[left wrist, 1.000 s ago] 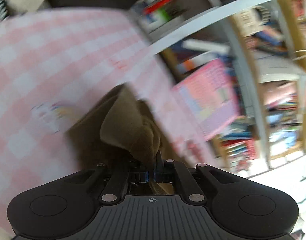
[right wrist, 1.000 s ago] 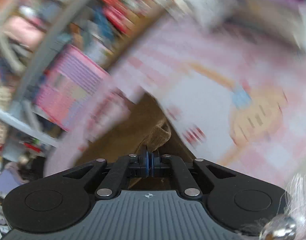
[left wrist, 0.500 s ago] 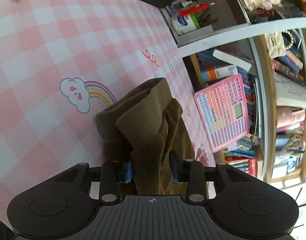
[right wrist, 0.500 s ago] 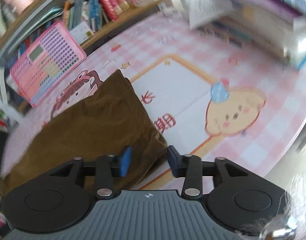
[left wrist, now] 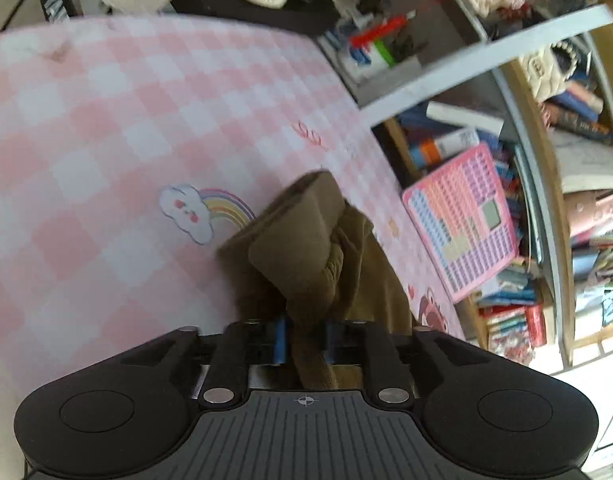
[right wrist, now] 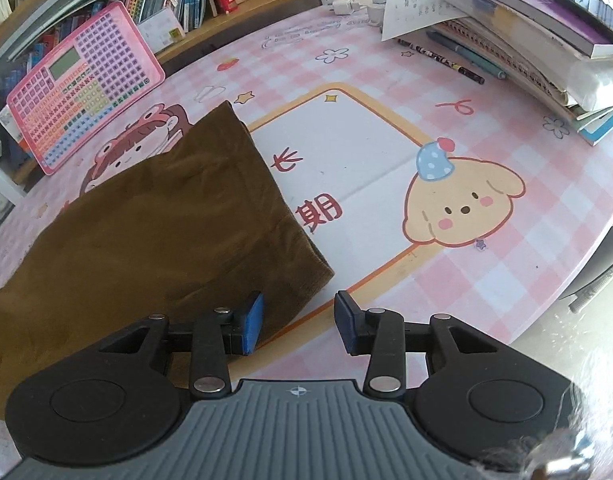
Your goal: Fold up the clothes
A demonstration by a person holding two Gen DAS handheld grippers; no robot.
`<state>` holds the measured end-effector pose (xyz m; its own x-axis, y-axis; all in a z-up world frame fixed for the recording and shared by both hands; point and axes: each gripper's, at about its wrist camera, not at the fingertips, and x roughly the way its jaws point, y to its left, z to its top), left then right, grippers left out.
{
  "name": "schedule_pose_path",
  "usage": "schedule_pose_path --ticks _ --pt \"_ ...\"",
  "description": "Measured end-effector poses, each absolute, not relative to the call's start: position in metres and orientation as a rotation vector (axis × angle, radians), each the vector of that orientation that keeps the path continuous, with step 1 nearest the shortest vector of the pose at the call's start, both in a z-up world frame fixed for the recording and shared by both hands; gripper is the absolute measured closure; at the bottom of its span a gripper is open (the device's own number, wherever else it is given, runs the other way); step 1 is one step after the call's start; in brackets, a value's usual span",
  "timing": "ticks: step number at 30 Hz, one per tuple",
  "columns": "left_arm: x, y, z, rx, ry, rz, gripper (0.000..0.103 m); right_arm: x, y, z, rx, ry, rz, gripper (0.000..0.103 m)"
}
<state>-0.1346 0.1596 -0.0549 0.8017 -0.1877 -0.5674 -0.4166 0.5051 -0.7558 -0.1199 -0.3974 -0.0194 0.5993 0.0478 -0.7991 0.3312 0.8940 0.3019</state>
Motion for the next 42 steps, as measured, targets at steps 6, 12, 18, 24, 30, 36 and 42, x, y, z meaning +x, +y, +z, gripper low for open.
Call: schedule_pose_path --ticks 6,12,18,24,30,36,42 --pt "-0.131 0.159 -0.068 -1.126 0.68 0.192 0.056 -0.118 -0.397 -0.02 0.455 0.917 -0.158 0.07" --pt "-0.103 0.151 -0.076 -1.175 0.677 0.208 0.084 -0.102 -0.392 -0.023 0.425 0.917 -0.117 0.092" --pt "-0.072 0.127 -0.04 -0.964 0.598 0.165 0.096 -0.063 -0.389 -0.017 0.386 0.864 -0.095 0.096" --pt "-0.068 0.135 -0.042 -0.977 0.573 0.174 0.096 -0.046 -0.383 -0.005 0.376 0.82 -0.068 0.096" --pt "-0.066 0.145 -0.067 -1.026 0.657 0.211 0.094 -0.054 -0.383 -0.022 0.396 0.879 -0.091 0.096" --pt "-0.075 0.142 -0.048 -0.947 0.701 0.214 0.071 -0.063 -0.379 -0.017 0.394 0.86 -0.122 0.072" --pt "-0.103 0.127 -0.029 -0.815 0.712 0.142 0.065 -0.085 -0.365 -0.005 0.371 0.824 -0.116 0.057"
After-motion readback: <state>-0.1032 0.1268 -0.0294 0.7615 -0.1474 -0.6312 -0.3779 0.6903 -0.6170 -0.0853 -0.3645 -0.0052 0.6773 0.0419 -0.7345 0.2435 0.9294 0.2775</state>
